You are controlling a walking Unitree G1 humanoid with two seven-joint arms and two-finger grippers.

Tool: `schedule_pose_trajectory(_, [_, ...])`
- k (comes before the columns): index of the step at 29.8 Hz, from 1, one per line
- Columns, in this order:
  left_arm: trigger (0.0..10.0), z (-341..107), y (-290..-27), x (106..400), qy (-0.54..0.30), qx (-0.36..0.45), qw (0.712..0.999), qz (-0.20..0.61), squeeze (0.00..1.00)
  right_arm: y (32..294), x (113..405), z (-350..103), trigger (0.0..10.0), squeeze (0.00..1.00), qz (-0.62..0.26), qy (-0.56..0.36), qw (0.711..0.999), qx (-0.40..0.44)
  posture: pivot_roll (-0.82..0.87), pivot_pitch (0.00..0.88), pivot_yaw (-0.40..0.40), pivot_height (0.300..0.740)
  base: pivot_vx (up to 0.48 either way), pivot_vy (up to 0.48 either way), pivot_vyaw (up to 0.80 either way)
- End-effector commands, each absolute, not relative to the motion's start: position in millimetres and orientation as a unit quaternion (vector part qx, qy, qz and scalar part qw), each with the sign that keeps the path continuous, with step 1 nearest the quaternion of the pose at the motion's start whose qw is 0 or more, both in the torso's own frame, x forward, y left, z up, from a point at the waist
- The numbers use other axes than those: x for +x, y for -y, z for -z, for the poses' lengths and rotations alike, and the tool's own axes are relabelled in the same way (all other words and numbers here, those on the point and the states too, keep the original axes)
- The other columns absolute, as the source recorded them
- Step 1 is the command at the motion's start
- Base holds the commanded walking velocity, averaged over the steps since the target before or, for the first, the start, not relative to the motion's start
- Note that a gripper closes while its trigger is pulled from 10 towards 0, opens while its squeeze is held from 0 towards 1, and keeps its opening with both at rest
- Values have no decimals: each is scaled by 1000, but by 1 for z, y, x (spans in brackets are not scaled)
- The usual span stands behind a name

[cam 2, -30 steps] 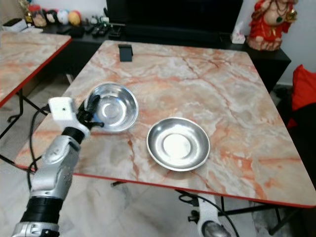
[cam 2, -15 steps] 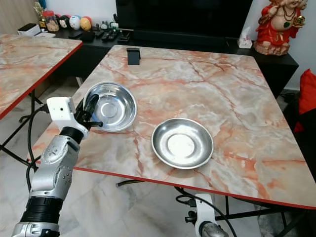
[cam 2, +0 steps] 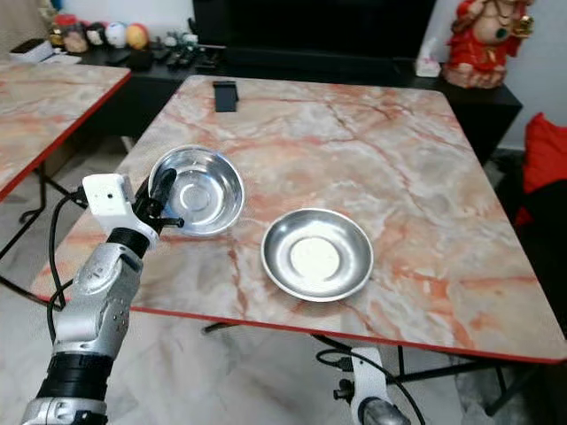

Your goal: Setting the table

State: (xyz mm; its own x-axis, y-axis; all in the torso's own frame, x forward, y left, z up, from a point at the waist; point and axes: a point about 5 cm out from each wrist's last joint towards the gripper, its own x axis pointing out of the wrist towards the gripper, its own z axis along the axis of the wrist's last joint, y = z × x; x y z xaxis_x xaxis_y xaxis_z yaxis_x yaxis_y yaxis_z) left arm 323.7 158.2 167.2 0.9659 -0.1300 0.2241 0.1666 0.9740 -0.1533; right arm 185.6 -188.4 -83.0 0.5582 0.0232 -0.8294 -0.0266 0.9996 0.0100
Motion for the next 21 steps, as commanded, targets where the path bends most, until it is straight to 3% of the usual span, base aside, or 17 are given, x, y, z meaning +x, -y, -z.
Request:
schedule_pose_trajectory(1, [10000,-173,-160,323,123,-83,986,74,0,190,187,82,10000,0,-16,-466,884,-5,54,0,-38,740,0,0,0])
schedule_pose_trajectory(16, [10000,-173,-157,324,123,-78,986,80,0,190,187,82,10000,0,-15,-470,883,-4,52,0,-36,740,0,0,0])
schedule_pose_trajectory(21, [10000,-173,-157,323,123,-79,986,81,0,189,187,82,10000,0,-19,-470,882,-2,53,0,-36,740,0,0,-511])
